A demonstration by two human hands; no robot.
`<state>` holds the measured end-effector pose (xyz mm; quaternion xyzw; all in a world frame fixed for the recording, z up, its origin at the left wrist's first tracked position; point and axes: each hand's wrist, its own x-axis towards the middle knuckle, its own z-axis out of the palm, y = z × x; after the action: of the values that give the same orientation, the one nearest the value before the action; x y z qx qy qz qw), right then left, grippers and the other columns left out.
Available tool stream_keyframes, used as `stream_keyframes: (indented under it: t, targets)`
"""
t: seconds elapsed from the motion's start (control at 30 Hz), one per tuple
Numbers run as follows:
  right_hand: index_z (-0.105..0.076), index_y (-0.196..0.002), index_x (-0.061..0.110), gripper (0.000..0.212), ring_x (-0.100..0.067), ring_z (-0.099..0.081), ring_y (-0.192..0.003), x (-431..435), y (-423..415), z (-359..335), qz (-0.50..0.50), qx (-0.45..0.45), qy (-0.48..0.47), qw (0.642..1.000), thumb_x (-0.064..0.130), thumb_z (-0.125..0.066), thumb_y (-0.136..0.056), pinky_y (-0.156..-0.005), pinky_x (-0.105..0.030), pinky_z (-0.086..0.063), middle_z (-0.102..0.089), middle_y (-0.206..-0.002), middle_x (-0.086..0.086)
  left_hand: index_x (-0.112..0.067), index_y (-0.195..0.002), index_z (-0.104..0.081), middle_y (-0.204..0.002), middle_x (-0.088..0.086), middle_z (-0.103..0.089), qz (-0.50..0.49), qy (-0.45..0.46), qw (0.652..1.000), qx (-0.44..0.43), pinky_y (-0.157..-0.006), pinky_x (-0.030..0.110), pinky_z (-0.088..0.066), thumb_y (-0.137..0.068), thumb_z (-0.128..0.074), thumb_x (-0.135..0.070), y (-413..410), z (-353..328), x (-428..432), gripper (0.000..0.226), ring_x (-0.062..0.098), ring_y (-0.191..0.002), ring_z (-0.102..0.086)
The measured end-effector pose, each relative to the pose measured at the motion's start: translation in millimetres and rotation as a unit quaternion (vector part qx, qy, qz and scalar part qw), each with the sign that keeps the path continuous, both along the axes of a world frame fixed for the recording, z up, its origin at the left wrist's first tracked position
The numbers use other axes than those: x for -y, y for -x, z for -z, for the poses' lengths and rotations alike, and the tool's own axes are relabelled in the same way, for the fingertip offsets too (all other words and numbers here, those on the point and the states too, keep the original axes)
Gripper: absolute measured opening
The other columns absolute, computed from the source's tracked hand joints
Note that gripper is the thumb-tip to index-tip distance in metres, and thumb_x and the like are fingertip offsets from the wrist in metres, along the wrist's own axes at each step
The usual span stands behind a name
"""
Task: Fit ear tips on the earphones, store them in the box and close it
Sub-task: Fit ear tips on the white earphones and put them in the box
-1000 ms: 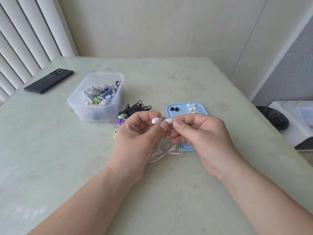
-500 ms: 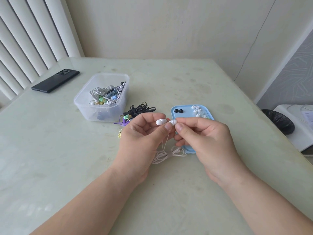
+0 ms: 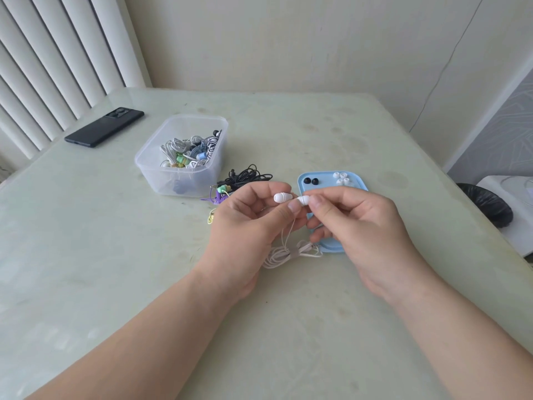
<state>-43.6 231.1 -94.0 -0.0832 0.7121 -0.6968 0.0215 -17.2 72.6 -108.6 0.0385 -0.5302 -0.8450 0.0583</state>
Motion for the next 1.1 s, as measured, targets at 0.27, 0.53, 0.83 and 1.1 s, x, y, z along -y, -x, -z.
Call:
stream_keyframes:
  t: [0.27,0.53,0.83,1.1]
  targets:
    - [-0.080,-0.099,0.022,0.016,-0.008,-0.062,-0.067,-0.8,1.0,2.2,-0.018,-0.044,-0.051,0.998,0.017,-0.065,-0.098,-0.057,-0.019,-0.048,-0.077,-0.082,0.005,-0.002,-0.106,-0.068,-0.097,0.016,-0.076,-0.012,0.046,0.999,-0.011,-0.085,0.041,-0.062,-0.092,-0.072,0.005,-3.2,-1.3,0.4,0.017,0.028,-0.086,-0.075]
    - [-0.079,-0.101,0.025,0.015,-0.008,-0.060,-0.061,-11.1,10.0,2.4,0.041,-0.022,-0.064,0.997,0.021,-0.064,-0.100,-0.052,-0.012,-0.039,-0.076,-0.087,0.006,-0.016,-0.094,-0.073,-0.081,0.002,-0.078,-0.023,0.383,0.923,-0.039,-0.068,0.030,-0.060,-0.091,-0.075,-0.004,-5.2,-20.3,22.7,0.012,0.025,-0.074,-0.075]
    - [-0.077,-0.091,0.030,0.022,-0.005,-0.060,-0.062,-3.0,-4.7,-2.0,-0.002,-0.079,-0.108,0.991,0.014,-0.064,-0.099,-0.065,-0.019,-0.050,-0.075,-0.080,0.001,-0.026,-0.109,-0.070,-0.103,-0.007,-0.066,0.084,0.687,0.710,-0.131,-0.076,0.035,-0.055,-0.092,-0.067,-0.016,-18.6,-14.7,26.2,0.019,0.017,-0.091,-0.066]
    - [-0.078,-0.097,0.022,0.016,-0.006,-0.067,-0.069,7.7,-8.5,-1.0,0.057,-0.072,-0.067,0.994,0.013,-0.065,-0.098,-0.068,-0.021,-0.054,-0.075,-0.079,0.012,-0.011,-0.098,-0.067,-0.091,0.006,-0.063,0.083,0.708,0.675,-0.188,-0.069,0.042,-0.049,-0.094,-0.055,-0.014,-23.6,-14.8,22.8,0.013,0.030,-0.082,-0.060]
